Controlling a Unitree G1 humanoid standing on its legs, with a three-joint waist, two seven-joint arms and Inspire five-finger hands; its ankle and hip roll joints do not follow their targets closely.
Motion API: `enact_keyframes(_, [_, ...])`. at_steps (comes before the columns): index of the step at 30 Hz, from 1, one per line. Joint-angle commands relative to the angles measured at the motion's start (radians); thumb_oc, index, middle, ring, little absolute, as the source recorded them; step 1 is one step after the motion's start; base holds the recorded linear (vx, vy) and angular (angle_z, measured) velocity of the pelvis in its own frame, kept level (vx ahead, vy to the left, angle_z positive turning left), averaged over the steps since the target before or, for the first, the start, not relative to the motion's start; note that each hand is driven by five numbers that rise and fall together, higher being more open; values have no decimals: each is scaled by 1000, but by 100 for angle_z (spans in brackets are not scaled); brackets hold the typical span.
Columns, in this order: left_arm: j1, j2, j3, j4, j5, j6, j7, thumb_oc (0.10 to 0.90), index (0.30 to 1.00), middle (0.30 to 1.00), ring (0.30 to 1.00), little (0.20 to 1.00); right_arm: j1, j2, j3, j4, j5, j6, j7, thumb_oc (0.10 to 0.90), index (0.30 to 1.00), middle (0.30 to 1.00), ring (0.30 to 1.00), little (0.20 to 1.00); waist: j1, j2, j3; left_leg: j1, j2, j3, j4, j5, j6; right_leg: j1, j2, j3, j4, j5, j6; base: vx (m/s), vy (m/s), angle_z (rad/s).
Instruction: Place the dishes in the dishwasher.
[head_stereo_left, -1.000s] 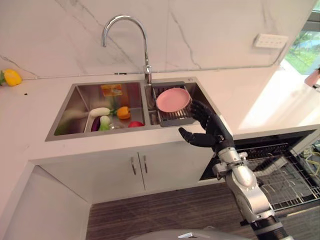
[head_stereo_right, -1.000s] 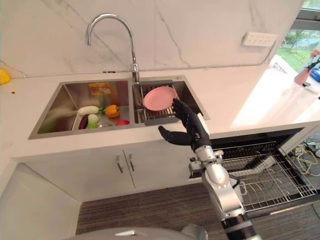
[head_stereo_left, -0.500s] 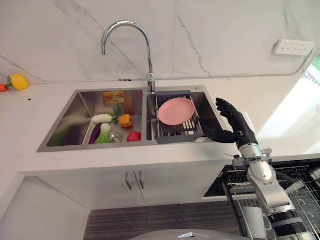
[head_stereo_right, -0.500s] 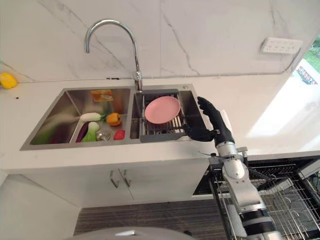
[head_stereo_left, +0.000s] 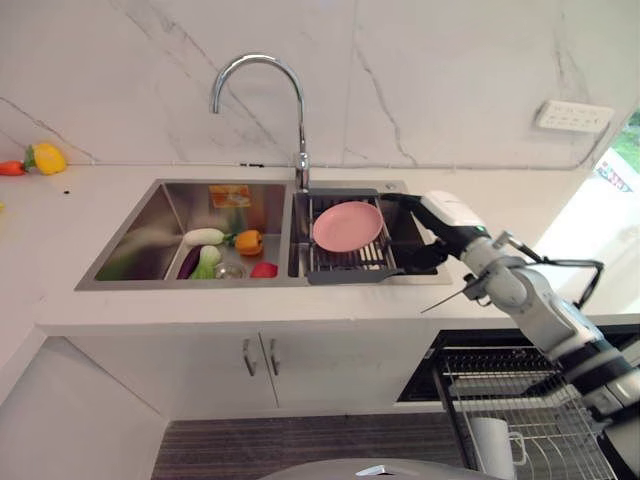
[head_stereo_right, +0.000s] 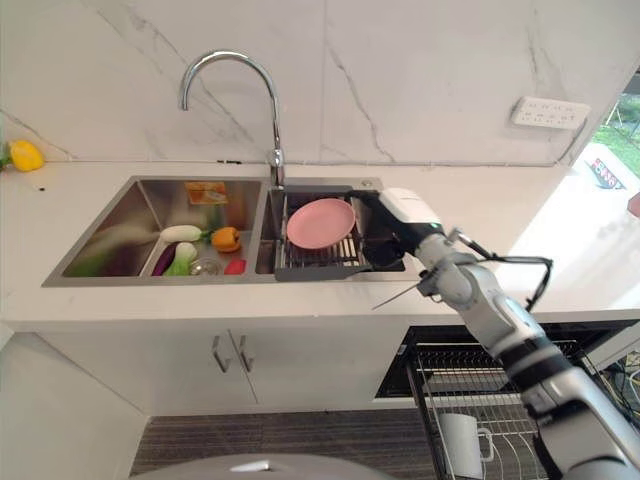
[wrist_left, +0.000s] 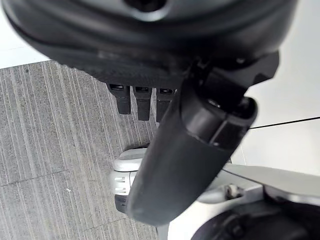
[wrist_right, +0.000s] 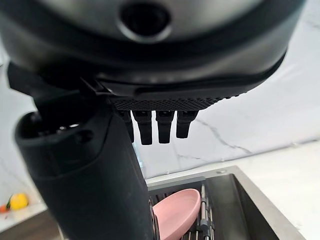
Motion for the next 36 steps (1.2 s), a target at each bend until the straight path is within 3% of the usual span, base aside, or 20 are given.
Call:
enact_keyframes(1, [-91,-9,-52,49,3,-38,-14,800,900,900,900,900,-159,-23,22,44,-54,-53,-48,800,900,900,900,900,40,-7,-24,-23,-1,23,8,-10,-22,38,-45,-2,17,-96,31,10,-32,1])
enact_keyframes(12, [-97,-6,-69,55,1,-41,3,800,900,900,900,900,-272,50,199,187,-170,-45,-42,800,900,900,900,900,54,-1,-27,-31,-1,14,8,-8,-23,42,-41,-10,17,-101,27,1,-1,1])
enact_keyframes(19, [-106,-16,-84,47,-3,-44,17,800,900,900,900,900,-315,92,240,277,-296,-13,-100,800,900,900,900,900,62,-2,-25,-34,-2,6,8,-9,-20,43,-44,-15,17,-100,28,0,0,0])
enact_keyframes(25, [-107,-18,-88,47,-6,-42,28,800,900,900,900,900,-314,130,203,326,-300,24,-148,800,900,900,900,900,68,-5,-22,-39,-6,-1,8,-10,-17,41,-47,-19,17,-97,29,3,2,1])
enact_keyframes(36, [-95,-5,-81,60,-1,-36,43,800,900,900,900,900,-250,155,55,342,-178,58,-215,800,900,900,900,900,83,-4,-20,-41,-12,-15,8,-13,-13,46,-53,-29,17,-94,29,23,1,7])
